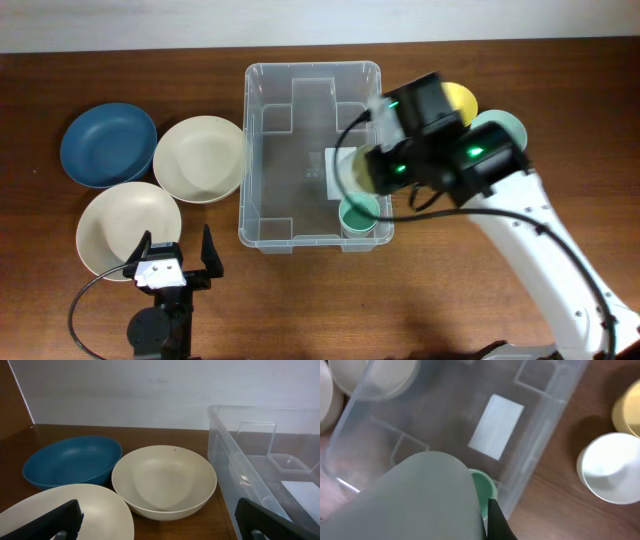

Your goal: Pack container

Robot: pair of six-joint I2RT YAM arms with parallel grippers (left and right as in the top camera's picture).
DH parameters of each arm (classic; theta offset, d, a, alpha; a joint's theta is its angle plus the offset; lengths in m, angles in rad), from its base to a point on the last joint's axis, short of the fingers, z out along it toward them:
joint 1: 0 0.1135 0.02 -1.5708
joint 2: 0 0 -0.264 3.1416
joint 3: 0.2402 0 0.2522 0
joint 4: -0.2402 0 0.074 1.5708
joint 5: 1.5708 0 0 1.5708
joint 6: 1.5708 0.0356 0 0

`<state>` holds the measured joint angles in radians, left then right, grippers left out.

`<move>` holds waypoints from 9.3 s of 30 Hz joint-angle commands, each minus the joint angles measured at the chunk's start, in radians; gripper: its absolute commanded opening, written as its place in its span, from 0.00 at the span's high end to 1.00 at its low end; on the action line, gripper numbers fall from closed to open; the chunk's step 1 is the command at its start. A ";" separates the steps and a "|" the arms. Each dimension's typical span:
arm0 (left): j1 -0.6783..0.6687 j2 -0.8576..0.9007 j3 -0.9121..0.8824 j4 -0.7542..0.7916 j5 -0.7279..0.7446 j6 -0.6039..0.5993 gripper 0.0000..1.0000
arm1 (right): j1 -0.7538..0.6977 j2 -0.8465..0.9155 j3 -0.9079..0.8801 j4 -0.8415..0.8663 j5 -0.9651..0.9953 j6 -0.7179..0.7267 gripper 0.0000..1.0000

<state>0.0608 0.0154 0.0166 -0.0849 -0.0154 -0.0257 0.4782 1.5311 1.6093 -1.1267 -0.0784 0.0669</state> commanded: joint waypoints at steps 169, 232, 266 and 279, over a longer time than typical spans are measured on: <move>-0.006 -0.008 -0.008 0.002 -0.007 0.013 0.00 | -0.780 0.233 -0.016 0.218 0.154 0.151 0.35; -0.006 -0.008 -0.008 0.002 -0.007 0.013 0.00 | -0.885 0.617 -0.008 0.439 0.078 0.041 0.96; -0.006 -0.008 -0.008 0.002 -0.007 0.013 0.00 | -0.885 0.338 -0.020 0.428 0.075 -0.011 0.96; -0.006 -0.008 -0.008 0.002 -0.007 0.013 0.00 | -0.885 0.497 -0.037 0.447 0.067 -0.023 0.32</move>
<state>0.0608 0.0154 0.0166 -0.0849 -0.0154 -0.0257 -0.4068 2.0075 1.5791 -0.6933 -0.0090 0.0547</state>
